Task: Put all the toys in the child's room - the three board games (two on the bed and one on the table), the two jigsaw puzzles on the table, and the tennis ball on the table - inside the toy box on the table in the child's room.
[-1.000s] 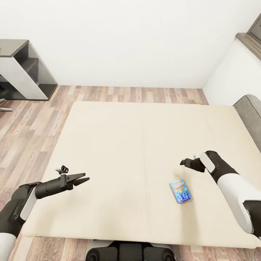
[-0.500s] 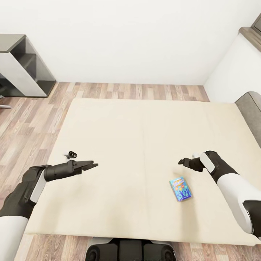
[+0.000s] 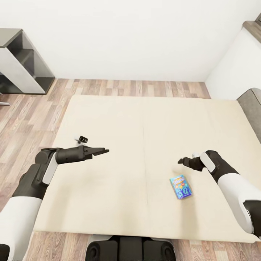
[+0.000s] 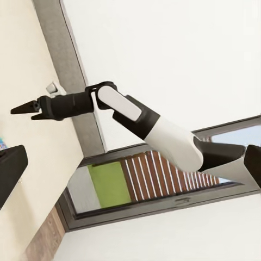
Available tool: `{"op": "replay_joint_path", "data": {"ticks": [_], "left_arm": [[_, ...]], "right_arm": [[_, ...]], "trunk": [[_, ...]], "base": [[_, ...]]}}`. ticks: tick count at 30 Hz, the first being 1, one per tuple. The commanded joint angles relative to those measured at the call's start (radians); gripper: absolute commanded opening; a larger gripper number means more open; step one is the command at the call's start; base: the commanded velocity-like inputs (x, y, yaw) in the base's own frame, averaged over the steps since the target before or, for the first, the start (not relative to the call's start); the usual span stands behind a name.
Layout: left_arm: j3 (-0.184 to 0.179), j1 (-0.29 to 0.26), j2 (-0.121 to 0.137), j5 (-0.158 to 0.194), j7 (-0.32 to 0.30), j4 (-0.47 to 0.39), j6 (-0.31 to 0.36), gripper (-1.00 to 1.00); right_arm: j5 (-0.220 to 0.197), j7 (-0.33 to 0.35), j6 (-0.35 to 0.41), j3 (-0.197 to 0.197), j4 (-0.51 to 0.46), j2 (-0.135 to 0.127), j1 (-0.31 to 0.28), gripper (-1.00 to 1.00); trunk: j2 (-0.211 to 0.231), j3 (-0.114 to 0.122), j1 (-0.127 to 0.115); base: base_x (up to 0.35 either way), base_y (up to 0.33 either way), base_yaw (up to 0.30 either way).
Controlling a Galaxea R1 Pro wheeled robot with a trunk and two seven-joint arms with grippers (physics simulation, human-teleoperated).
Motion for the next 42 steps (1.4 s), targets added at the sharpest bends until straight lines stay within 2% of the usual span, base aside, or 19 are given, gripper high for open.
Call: {"op": "replay_joint_path", "data": {"ticks": [1, 6, 19, 42], "left_arm": [[-0.003, -0.001, -0.001, 0.003, 0.005, 0.000, 0.010, 1.00], [-0.003, -0.003, -0.006, 0.003, 0.031, 0.000, 0.010, 1.00], [-0.005, -0.004, -0.005, 0.002, 0.045, -0.001, 0.010, 1.00], [-0.013, -0.003, -0.007, 0.002, 0.047, -0.001, 0.010, 1.00]], "right_arm": [[-0.006, -0.003, 0.003, 0.008, -0.002, -0.001, -0.001, 1.00], [-0.006, -0.002, 0.003, 0.008, -0.004, -0.003, -0.003, 1.00], [-0.009, 0.002, 0.007, 0.008, -0.002, -0.036, -0.018, 1.00], [-0.006, 0.006, 0.010, 0.008, 0.002, -0.040, -0.019, 1.00]], "trunk": [[-0.002, -0.003, 0.000], [-0.002, -0.011, 0.000], [-0.002, -0.033, 0.000], [-0.002, -0.071, 0.000]], "base": [[0.000, 0.000, 0.000], [0.000, 0.000, 0.000], [0.000, 0.000, 0.000], [0.000, 0.000, 0.000]]}}
